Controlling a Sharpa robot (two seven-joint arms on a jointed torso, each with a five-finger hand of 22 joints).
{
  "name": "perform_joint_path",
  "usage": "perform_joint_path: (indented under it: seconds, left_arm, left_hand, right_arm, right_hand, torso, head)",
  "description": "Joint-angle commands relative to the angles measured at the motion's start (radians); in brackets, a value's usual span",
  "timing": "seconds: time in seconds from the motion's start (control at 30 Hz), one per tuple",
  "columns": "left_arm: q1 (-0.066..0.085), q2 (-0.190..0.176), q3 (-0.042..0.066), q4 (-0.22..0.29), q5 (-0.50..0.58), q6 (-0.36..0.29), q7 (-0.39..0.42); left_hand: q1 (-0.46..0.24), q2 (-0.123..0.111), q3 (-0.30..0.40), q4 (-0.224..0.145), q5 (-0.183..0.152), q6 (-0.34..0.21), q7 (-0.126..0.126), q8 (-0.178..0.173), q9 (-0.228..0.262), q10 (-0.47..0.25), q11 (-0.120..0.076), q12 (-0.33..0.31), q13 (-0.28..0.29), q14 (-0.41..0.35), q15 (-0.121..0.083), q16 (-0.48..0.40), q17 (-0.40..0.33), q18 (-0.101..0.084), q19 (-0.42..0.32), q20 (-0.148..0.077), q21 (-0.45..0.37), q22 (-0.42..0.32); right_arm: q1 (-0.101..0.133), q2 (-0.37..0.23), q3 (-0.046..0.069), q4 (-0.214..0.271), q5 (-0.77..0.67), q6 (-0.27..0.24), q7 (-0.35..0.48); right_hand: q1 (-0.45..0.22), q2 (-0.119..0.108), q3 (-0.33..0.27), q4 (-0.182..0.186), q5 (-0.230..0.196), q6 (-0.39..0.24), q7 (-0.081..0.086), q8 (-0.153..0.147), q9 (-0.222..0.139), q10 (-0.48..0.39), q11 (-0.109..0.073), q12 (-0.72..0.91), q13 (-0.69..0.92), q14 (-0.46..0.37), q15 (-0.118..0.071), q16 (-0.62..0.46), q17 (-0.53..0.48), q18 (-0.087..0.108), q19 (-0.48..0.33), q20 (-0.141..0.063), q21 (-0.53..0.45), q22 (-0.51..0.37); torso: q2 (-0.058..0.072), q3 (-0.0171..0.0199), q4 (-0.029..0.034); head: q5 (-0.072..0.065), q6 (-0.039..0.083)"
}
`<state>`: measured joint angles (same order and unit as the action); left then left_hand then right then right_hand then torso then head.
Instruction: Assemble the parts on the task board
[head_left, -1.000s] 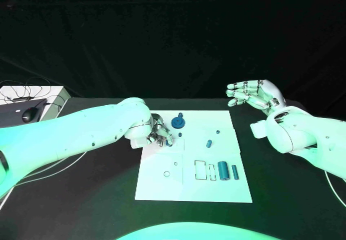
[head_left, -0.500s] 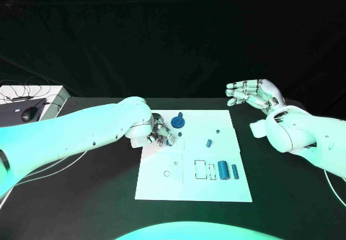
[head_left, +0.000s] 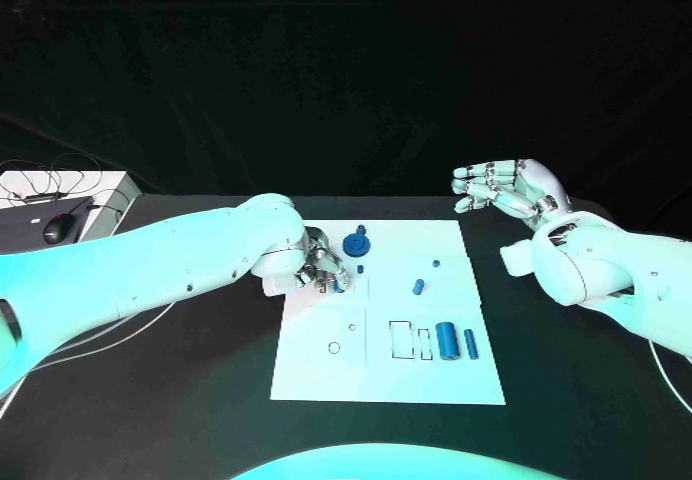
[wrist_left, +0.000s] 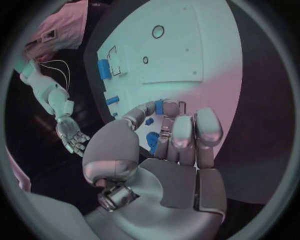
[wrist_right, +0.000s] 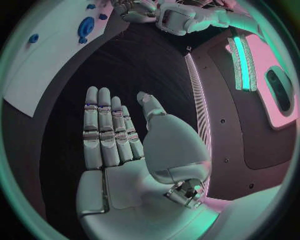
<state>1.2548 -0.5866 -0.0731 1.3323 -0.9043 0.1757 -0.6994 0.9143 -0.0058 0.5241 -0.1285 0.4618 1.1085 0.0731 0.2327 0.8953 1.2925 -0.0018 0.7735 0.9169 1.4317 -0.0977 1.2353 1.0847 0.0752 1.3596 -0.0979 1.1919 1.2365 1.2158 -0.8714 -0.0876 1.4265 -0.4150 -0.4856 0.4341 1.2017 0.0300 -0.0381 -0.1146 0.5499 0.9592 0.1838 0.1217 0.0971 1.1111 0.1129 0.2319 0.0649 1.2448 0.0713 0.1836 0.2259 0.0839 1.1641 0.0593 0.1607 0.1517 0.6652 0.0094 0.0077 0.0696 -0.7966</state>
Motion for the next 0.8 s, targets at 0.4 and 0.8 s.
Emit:
perform_joint_path:
  seconds: [0.4,0.8]
  left_arm:
    - [-0.002,0.016,-0.001,0.007,-0.003,0.023,0.009]
    - [-0.002,0.025,-0.001,0.000,-0.009,0.033,0.010]
  left_hand:
    - [0.036,0.038,-0.055,-0.048,-0.008,0.135,-0.103,-0.020,-0.004,0.097,-0.075,0.003,0.003,0.003,0.000,0.017,0.009,-0.009,0.009,0.006,0.011,0.010]
    - [0.064,0.033,-0.142,-0.022,-0.010,0.140,-0.106,-0.024,-0.007,0.100,-0.076,-0.002,0.013,0.003,0.000,0.018,0.010,-0.010,0.009,0.006,0.010,0.012]
  right_arm:
    - [0.000,0.002,0.000,-0.001,0.000,0.016,0.003]
    - [0.000,0.003,0.000,-0.001,-0.001,0.017,0.003]
  right_hand:
    - [0.003,-0.005,0.009,-0.003,0.015,-0.006,0.002,-0.001,0.000,-0.004,0.003,-0.005,-0.001,-0.011,0.000,0.006,-0.004,-0.015,-0.009,-0.001,0.008,-0.004]
    - [0.002,-0.005,0.011,-0.003,0.016,-0.006,0.002,-0.001,0.000,-0.003,0.003,-0.005,-0.001,-0.011,0.000,0.007,-0.005,-0.015,-0.009,-0.001,0.009,-0.005]
  torso:
    - [0.000,0.0002,-0.0001]
    - [0.000,0.0003,-0.0003]
  head:
    - [-0.003,-0.001]
    - [-0.005,0.000]
